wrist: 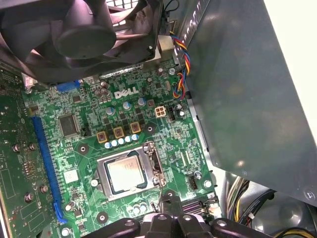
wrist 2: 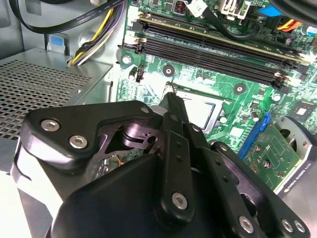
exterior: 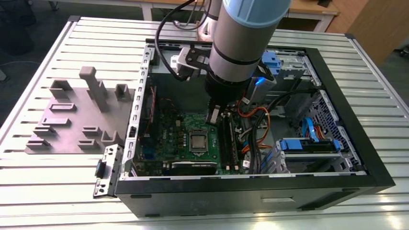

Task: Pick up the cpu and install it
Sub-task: 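Install the first cpu locking lever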

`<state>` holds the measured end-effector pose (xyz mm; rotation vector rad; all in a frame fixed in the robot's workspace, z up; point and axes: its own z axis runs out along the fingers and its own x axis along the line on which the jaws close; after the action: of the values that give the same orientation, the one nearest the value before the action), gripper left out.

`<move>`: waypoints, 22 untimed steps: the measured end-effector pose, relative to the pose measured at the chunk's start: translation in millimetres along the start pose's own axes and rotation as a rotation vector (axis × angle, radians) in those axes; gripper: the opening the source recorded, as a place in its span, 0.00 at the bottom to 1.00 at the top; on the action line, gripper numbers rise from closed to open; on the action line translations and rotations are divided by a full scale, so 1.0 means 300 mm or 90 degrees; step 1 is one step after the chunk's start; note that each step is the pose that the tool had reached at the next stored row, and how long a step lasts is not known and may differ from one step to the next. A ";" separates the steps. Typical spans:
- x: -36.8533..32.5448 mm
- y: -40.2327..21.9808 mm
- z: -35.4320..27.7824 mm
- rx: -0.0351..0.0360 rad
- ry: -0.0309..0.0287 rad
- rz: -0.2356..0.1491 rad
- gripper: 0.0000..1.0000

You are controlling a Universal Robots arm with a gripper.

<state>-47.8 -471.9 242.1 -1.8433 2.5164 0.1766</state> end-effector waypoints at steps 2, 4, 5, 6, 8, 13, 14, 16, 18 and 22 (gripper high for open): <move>0.002 -0.001 0.000 -0.0001 -0.0003 0.000 0.11; 0.006 -0.002 -0.001 -0.0006 -0.0017 0.000 0.11; 0.007 -0.002 -0.001 -0.0007 -0.0023 0.000 0.11; 0.007 -0.002 -0.001 -0.0008 -0.0023 0.000 0.11; 0.008 -0.002 -0.001 -0.0012 -0.0030 -0.001 0.11; 0.008 -0.002 -0.001 -0.0035 -0.0033 -0.023 0.11; 0.007 -0.002 -0.001 -0.0037 -0.0034 -0.025 0.11; 0.007 -0.004 -0.001 -0.0039 -0.0034 -0.027 0.11; 0.007 -0.006 -0.001 -0.0040 -0.0034 -0.028 0.11; 0.011 -0.007 -0.002 -0.0041 -0.0032 -0.029 0.11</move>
<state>-46.7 -475.7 242.1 -1.8982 2.4709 0.1884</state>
